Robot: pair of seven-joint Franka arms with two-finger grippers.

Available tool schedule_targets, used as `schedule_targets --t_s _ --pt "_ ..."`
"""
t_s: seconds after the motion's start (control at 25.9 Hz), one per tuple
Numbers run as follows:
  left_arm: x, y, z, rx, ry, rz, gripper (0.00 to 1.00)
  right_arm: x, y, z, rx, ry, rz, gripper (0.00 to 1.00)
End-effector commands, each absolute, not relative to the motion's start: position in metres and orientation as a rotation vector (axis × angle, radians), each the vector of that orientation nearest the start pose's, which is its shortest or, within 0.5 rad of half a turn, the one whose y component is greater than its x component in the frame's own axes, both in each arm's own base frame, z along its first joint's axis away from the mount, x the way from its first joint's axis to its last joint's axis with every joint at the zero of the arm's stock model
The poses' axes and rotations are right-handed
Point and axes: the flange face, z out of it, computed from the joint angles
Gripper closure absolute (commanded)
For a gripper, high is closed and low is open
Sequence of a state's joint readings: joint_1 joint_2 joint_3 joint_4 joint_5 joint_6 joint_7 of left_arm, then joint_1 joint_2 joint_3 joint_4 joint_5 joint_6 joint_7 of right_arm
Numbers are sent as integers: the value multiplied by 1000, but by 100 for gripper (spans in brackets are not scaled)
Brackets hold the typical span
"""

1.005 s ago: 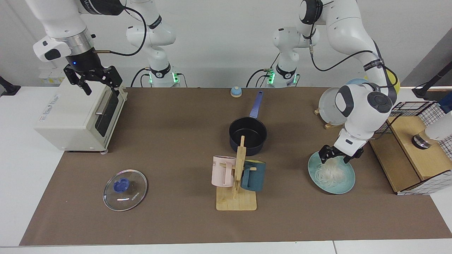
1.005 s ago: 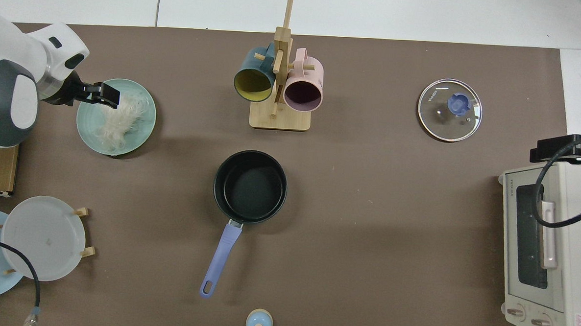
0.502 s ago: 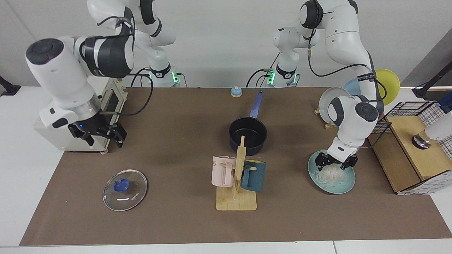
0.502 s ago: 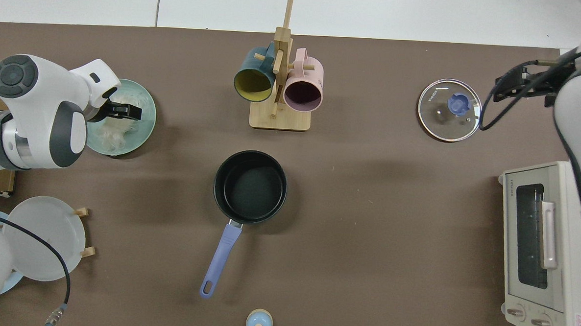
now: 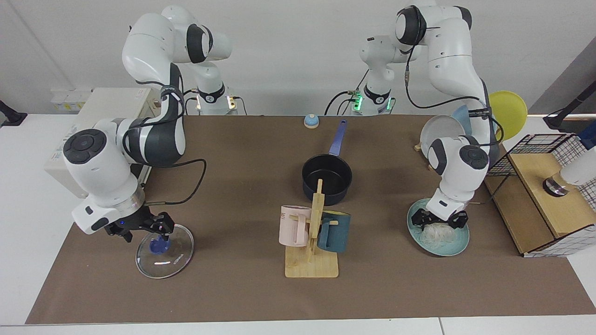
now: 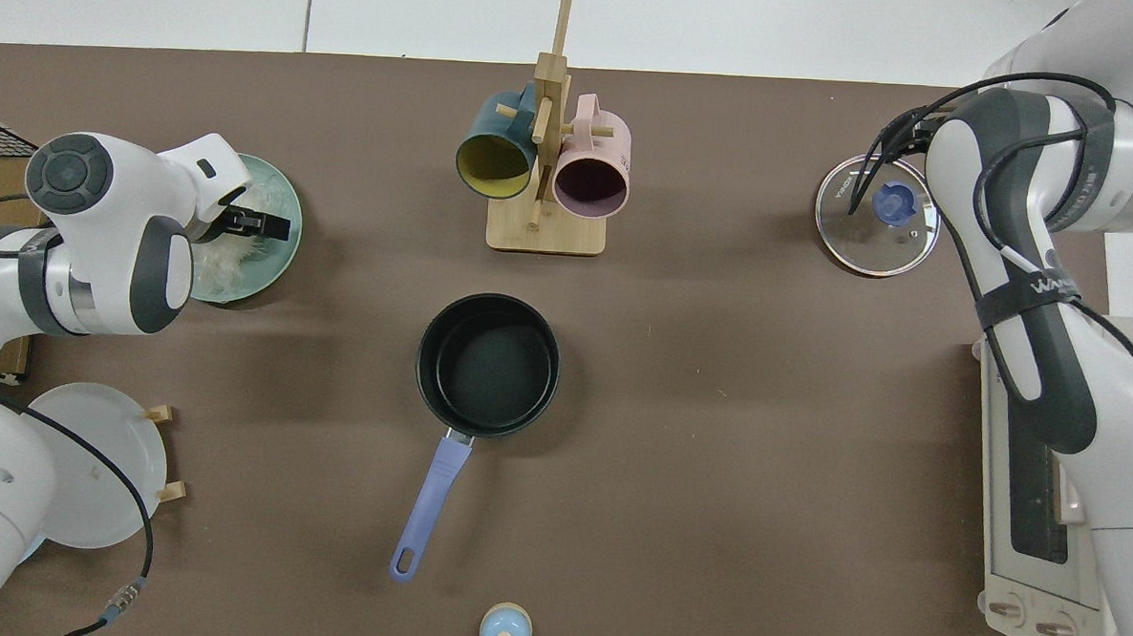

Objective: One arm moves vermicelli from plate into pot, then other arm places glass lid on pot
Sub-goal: 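Grasp the vermicelli with the left gripper while the right gripper reaches the lid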

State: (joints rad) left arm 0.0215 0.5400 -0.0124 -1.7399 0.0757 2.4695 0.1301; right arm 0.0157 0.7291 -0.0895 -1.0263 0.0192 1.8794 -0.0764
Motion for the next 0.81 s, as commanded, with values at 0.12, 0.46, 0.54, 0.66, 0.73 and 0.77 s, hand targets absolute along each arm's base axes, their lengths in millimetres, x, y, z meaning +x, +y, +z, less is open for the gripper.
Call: schedule_targets --t_s 0.12,0.46,0.54,0.66,0.73,0.77 --pt "692 21 292 -3044 288 -267 100 757 -33 393 -3157 -109 -262 0" --pt "690 23 362 -3071 265 -135 100 749 -28 356 -3158 -171 -218 0" --pt "684 16 388 -3093 258 -149 100 745 -34 346 -3159 -204 -189 0" --pt "670 0 421 -3111 258 -110 100 741 -38 337 -3158 -224 -162 0" --pt "661 -2 441 -3110 265 -91 100 741 -39 337 -3159 -225 -157 0" --pt "656 -6 448 -3112 268 -79 100 741 -40 337 -3160 -221 -157 0"
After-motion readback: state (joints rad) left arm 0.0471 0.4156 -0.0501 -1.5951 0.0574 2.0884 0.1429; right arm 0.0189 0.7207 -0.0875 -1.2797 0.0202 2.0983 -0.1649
